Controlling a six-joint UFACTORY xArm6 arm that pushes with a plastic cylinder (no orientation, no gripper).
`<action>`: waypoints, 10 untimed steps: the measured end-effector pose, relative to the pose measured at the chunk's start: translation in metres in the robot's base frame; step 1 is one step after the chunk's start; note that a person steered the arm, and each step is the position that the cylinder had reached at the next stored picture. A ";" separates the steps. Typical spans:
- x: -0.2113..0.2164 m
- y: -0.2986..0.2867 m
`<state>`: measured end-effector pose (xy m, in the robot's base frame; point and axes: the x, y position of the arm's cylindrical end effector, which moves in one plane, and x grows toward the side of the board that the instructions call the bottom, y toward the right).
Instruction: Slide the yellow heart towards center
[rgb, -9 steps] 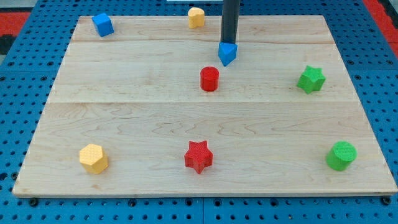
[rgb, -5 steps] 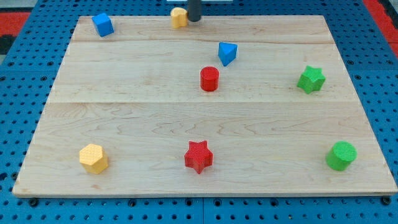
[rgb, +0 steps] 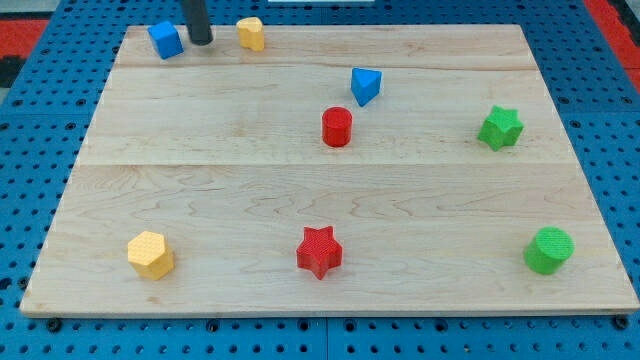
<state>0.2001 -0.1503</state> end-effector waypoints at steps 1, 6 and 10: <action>-0.009 0.024; 0.047 0.194; 0.056 0.135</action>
<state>0.2564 -0.0150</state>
